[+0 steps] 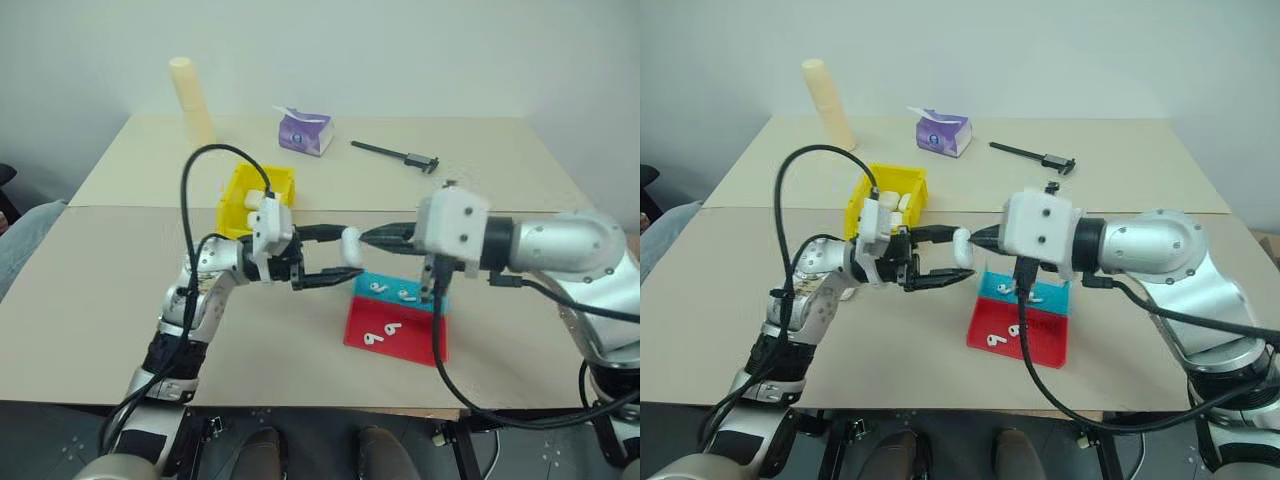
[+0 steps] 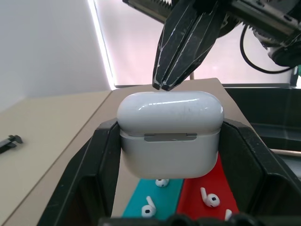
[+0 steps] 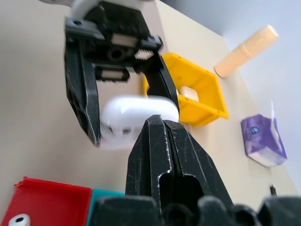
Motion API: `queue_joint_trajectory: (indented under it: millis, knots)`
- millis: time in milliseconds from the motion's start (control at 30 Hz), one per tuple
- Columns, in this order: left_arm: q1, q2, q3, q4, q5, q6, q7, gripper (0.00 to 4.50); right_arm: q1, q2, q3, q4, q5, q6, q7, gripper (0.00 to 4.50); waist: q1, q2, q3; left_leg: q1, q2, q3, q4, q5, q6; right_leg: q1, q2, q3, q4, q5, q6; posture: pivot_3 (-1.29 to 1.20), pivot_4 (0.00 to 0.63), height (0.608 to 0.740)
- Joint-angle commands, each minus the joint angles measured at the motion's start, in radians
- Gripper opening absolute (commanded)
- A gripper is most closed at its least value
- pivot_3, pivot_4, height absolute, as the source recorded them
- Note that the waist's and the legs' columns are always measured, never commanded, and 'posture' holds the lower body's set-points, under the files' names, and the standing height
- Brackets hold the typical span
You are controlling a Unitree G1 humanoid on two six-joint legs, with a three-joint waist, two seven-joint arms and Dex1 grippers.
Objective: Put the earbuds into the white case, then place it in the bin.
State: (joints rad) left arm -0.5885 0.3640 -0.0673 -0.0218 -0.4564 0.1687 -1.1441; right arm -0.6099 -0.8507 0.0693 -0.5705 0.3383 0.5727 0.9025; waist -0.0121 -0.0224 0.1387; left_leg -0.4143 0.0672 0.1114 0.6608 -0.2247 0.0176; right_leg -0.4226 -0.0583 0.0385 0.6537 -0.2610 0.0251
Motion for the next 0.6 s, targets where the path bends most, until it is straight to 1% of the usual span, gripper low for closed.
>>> queue_joint_trajectory:
  millis: [33,100,200,267,300,400,467,600]
  knots:
    - [-0.003,0.018,0.09,-0.048,-0.007,-0.026,0.098,2.79,0.03,-0.021,-0.054,0.015,-0.026,-0.018,-0.026,0.04,0.0,0.0,0.0,0.0,0.0,0.0,0.0,0.0,0.0,0.0,0.0,0.0,0.0,0.0,0.0,0.0,0.15,0.74]
    - [-0.016,0.022,0.125,-0.036,0.047,-0.059,0.189,2.79,0.052,-0.024,-0.066,0.025,-0.03,-0.022,-0.032,0.04,0.0,0.0,0.0,0.001,0.0,0.0,0.0,0.0,0.0,0.0,0.0,0.0,0.0,0.0,0.0,0.0,0.15,0.74]
    - [-0.085,0.043,0.163,0.023,0.149,-0.014,0.385,2.79,0.087,-0.026,-0.076,0.042,-0.042,-0.033,-0.041,0.04,0.001,0.0,0.0,0.001,0.0,0.0,0.0,0.0,0.0,0.001,0.0,0.0,0.001,0.0,0.0,0.0,0.15,0.74]
    - [-0.132,0.052,0.167,0.085,0.225,-0.019,0.494,2.79,0.103,-0.025,-0.077,0.052,-0.05,-0.039,-0.043,0.04,0.002,0.0,0.0,0.001,0.0,0.0,0.0,0.0,0.0,0.001,0.0,0.0,0.001,0.0,0.0,0.0,0.15,0.74]
    - [-0.154,0.057,0.166,0.112,0.247,0.006,0.532,2.79,0.108,-0.023,-0.075,0.055,-0.054,-0.042,-0.044,0.04,0.003,0.0,0.0,0.001,0.0,0.0,0.0,0.0,0.0,0.001,0.0,0.0,0.0,0.0,0.0,0.0,0.15,0.74]
    - [-0.246,0.057,0.127,0.274,0.36,0.049,0.668,2.79,0.117,-0.014,-0.06,0.075,-0.069,-0.049,-0.049,0.04,0.004,0.0,0.0,0.0,-0.001,0.0,0.0,0.0,0.0,0.001,0.0,0.0,-0.001,0.0,0.001,0.0,0.15,0.74]
    - [-0.293,0.046,0.102,0.377,0.433,0.017,0.753,2.79,0.119,-0.01,-0.048,0.083,-0.082,-0.053,-0.053,0.04,0.008,0.0,0.0,0.0,-0.001,0.002,0.0,0.0,0.0,0.001,0.0,-0.001,-0.001,0.001,0.001,0.0,0.15,0.74]
    - [-0.377,0.016,0.09,0.576,0.469,-0.014,0.815,2.79,0.139,-0.003,-0.039,0.084,-0.11,-0.05,-0.065,0.04,0.012,0.0,0.0,-0.001,-0.001,0.005,0.0,0.0,0.0,0.0,0.0,-0.002,-0.002,0.001,0.001,0.0,0.15,0.74]
